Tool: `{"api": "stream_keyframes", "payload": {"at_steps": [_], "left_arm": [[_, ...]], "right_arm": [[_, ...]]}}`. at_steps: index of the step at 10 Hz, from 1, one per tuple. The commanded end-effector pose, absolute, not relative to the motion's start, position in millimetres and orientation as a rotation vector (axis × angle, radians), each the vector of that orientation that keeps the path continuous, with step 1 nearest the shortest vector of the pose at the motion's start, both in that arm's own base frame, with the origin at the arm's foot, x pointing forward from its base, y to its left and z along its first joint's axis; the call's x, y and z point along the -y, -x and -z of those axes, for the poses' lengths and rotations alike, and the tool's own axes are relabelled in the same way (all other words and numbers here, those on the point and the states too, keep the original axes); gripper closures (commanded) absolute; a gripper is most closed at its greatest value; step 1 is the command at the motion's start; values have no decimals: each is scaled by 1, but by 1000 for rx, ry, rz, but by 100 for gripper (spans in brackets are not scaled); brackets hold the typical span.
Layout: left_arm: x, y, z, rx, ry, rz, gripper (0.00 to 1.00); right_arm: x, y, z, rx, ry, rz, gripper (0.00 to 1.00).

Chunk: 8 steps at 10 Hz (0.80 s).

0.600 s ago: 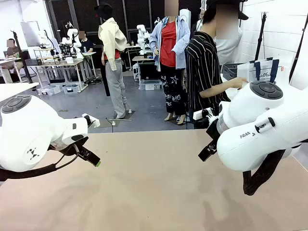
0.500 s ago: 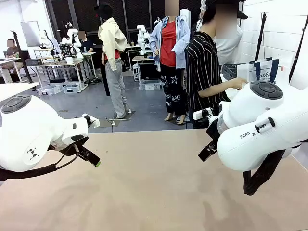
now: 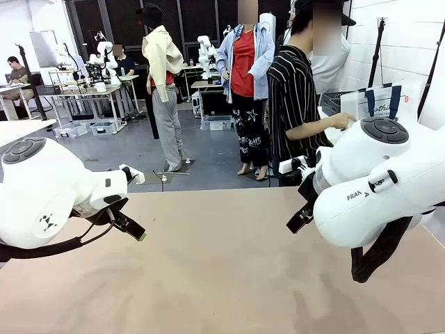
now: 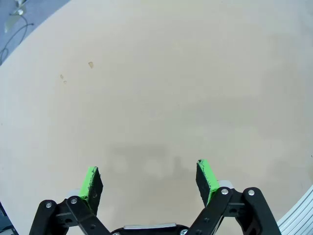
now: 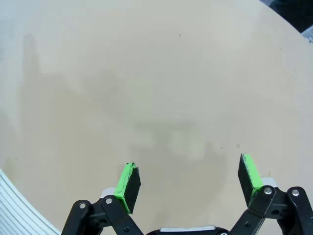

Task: Transfer purchased items from the store into the shopping bag.
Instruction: Open the Reusable shopping bag in the center of the table.

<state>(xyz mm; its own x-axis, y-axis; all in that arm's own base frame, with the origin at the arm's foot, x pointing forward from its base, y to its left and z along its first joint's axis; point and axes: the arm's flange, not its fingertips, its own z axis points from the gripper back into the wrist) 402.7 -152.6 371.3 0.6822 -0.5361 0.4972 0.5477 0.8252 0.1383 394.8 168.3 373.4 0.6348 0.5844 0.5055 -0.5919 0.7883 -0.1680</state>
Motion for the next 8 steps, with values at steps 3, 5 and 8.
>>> {"api": "stream_keyframes", "payload": {"at_steps": [3,5,8], "left_arm": [[151,-403,-371,551,22,605,0],[153,-403,-371,551,22,608,0],[102,-405,-485,917,-155,416,0]], "right_arm": [[-168,-395,-373,573,-15,-670,0],[-168,-395,-373,573,-14,-672,0],[-148,-404,-485,918,109,-542,0]]}}
